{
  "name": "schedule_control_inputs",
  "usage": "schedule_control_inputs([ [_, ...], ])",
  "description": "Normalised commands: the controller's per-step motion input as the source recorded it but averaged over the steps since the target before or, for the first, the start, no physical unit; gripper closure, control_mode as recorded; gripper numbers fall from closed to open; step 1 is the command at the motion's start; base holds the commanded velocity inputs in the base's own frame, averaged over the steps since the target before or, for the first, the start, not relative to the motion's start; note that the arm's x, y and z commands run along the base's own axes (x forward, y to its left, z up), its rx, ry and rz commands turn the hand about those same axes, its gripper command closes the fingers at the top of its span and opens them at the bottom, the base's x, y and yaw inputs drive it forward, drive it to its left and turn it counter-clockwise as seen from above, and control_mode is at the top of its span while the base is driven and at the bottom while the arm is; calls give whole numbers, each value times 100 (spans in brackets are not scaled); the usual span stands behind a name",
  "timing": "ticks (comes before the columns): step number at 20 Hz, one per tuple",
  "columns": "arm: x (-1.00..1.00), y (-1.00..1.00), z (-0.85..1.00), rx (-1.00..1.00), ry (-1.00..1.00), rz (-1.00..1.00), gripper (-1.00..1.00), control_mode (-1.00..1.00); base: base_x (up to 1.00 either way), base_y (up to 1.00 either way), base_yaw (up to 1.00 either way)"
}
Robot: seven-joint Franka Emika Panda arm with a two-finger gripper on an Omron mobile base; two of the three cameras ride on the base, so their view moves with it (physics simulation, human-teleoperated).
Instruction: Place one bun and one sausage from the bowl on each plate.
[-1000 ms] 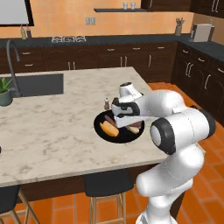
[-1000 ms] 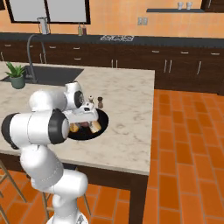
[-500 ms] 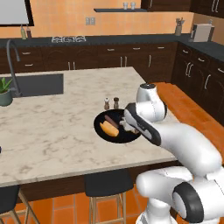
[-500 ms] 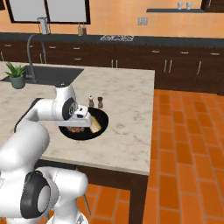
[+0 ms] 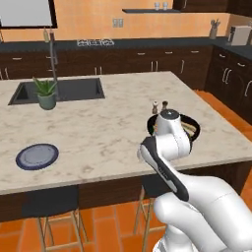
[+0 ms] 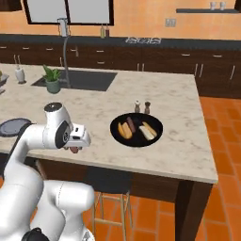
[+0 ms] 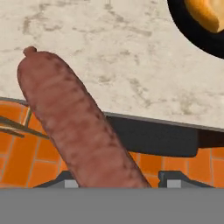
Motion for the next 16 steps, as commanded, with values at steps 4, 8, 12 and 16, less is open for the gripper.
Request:
schedule_control_inputs([
  [4, 0, 0, 0, 0, 0, 0, 100, 100, -1, 100, 0],
  [8, 0, 0, 0, 0, 0, 0, 100, 100, -27, 100, 0],
  [12, 0, 0, 0, 0, 0, 0, 100, 100, -38, 100, -3],
  [16, 0, 0, 0, 0, 0, 0, 100, 100, 0, 100, -10],
])
